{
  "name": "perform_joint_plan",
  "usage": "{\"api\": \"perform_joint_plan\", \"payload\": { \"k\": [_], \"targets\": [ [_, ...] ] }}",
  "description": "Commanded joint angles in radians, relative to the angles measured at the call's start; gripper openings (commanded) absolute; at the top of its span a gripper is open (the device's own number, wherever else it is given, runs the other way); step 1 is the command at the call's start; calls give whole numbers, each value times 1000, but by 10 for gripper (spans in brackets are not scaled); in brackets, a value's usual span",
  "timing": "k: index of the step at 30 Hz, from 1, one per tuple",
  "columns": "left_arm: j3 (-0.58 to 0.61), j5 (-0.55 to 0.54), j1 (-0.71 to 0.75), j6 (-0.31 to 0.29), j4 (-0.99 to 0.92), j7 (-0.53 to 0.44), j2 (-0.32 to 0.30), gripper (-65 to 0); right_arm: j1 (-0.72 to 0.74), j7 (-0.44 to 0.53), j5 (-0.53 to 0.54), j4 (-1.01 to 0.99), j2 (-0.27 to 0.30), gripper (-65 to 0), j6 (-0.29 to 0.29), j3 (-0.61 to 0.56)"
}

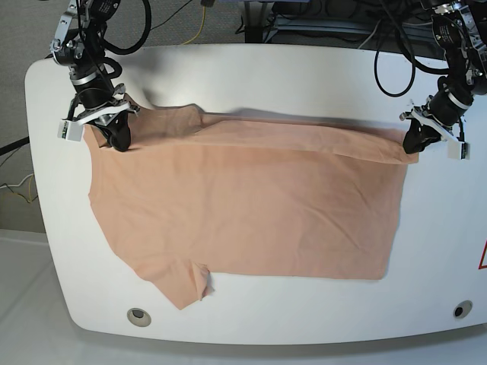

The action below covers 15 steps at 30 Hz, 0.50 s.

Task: Fold the T-shirt properly
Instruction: 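Lower the held shoulder edge onto the shirt body and open both grippers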

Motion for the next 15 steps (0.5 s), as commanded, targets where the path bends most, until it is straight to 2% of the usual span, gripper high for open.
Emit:
{"api": "perform_joint_plan", "payload": {
  "k": [1,15],
  "targets": [
    [-10,-13,-17,-3,1,-20,-14,-650,22,27,22,-14,25,-650,9,8],
    [-19,-16,-74,-10,-37,-22,-13,-650,148,22,17,-171,62,-650,11,7]
  ]
}}
